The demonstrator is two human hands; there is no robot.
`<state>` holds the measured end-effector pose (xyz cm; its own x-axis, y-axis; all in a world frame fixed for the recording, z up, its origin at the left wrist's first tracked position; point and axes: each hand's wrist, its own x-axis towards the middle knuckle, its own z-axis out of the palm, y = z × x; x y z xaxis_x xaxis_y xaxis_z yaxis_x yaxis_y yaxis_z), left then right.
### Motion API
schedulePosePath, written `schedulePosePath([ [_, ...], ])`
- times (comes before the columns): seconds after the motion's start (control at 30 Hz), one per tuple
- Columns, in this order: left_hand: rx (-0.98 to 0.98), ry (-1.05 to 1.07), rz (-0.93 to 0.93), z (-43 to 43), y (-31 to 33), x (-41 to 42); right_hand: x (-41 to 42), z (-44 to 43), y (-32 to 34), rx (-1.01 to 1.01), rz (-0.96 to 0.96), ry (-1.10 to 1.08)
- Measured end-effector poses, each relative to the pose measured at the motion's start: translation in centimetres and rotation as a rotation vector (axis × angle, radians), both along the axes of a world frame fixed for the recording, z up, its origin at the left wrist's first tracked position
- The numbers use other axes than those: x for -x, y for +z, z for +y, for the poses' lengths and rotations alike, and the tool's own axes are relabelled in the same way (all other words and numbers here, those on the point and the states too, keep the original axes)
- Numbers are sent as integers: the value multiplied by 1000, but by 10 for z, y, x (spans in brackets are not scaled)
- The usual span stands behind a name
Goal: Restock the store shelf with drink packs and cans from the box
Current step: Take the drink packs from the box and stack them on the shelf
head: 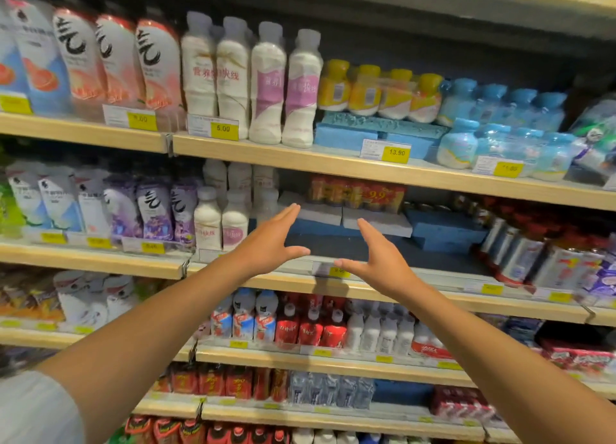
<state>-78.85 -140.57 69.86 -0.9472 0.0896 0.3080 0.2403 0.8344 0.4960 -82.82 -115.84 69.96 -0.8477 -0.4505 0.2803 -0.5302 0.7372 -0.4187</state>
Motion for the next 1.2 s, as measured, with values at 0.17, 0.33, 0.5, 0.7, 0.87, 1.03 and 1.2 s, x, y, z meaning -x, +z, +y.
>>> schedulePosePath([
  [0.17, 3, 19, -40, -3, -30, -11, 5, -14, -22, -40, -32, 110],
  [0.33, 24, 55, -87, -18, -68, -27, 4, -37, -59, -41, -52, 203],
  [0.5, 8, 50, -224, -46, -106, -52, -16, -60, -104, -2, -161, 289],
  [0.7, 44, 53, -357, -88, -172, -84, -51, -95, -177, -60, -339, 333],
  [0.87, 83, 13, -488, -121, -227, -100, -67, -119, -231, -127, -453, 279],
  [1.03, 49, -11, -608, -144, -287, -111, -75, -134, -276, -187, -573, 220],
  [1.2, 78, -11, -715, -155, -346, -130, -79, -136, -326, -266, -698, 167],
])
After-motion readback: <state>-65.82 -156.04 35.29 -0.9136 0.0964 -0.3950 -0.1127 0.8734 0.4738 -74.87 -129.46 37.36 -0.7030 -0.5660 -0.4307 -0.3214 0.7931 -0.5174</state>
